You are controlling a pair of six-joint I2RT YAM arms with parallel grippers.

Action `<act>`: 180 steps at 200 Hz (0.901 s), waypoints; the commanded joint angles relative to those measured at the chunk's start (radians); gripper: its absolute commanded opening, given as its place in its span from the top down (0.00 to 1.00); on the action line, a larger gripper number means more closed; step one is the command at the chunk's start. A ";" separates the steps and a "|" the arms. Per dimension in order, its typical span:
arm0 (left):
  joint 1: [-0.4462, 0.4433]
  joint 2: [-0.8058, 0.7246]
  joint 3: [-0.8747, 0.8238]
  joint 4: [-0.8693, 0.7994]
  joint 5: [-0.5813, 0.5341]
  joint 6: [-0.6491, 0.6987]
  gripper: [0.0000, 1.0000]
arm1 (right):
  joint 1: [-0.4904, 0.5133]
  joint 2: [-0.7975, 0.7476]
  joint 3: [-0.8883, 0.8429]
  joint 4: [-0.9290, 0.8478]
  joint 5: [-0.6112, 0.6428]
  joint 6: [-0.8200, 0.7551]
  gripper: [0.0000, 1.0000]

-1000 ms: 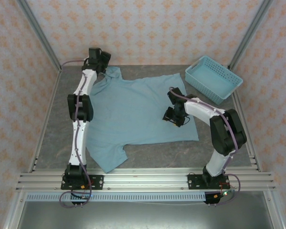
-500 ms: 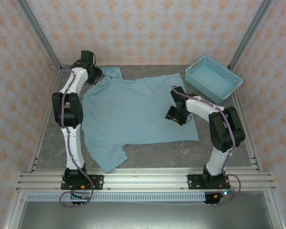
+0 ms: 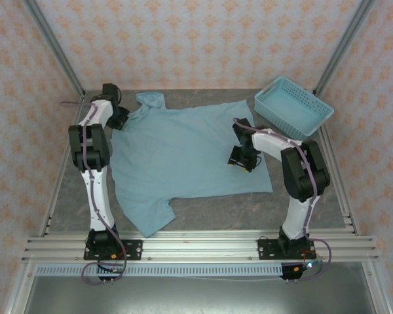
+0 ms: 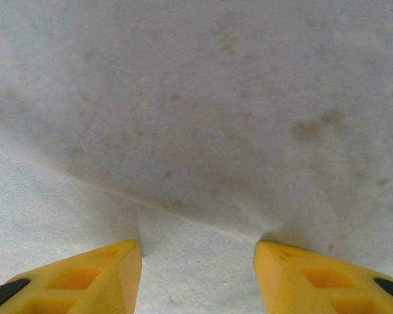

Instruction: Fold and stack the t-shirts

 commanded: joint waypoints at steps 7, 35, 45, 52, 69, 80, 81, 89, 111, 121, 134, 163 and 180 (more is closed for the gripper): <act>0.110 -0.007 -0.087 -0.008 -0.058 -0.055 0.80 | -0.006 0.080 -0.013 -0.061 0.037 -0.014 0.50; 0.121 -0.047 -0.098 0.053 -0.036 -0.069 0.69 | -0.006 0.098 -0.020 -0.069 0.038 -0.011 0.50; 0.106 -0.068 -0.087 0.059 -0.046 -0.068 0.57 | -0.006 0.100 -0.025 -0.071 0.044 -0.009 0.50; 0.088 -0.081 -0.066 0.049 -0.061 -0.058 0.51 | -0.005 0.099 -0.029 -0.070 0.047 -0.007 0.50; 0.034 -0.103 0.003 0.011 -0.070 -0.038 0.49 | -0.006 0.094 -0.040 -0.062 0.051 -0.003 0.51; -0.011 -0.126 0.020 0.012 -0.072 -0.043 0.49 | -0.006 0.087 -0.044 -0.059 0.050 0.001 0.51; -0.014 -0.128 0.020 0.015 -0.071 -0.043 0.49 | -0.006 0.087 -0.045 -0.059 0.049 0.001 0.51; -0.048 -0.134 0.034 0.018 -0.061 -0.058 0.49 | -0.006 0.084 -0.047 -0.055 0.049 0.003 0.51; -0.118 -0.092 0.129 -0.058 -0.032 -0.121 0.48 | -0.006 0.081 -0.049 -0.051 0.048 0.006 0.51; -0.141 -0.073 0.160 -0.079 -0.038 -0.152 0.48 | -0.006 0.087 -0.049 -0.048 0.046 0.008 0.51; -0.166 -0.052 0.187 -0.078 -0.054 -0.186 0.48 | -0.005 0.092 -0.050 -0.046 0.042 0.008 0.51; -0.185 0.063 0.311 -0.100 -0.018 -0.256 0.46 | -0.006 0.092 -0.055 -0.034 0.037 0.012 0.51; -0.187 0.129 0.407 -0.117 -0.040 -0.255 0.46 | -0.006 0.090 -0.061 -0.027 0.032 0.014 0.51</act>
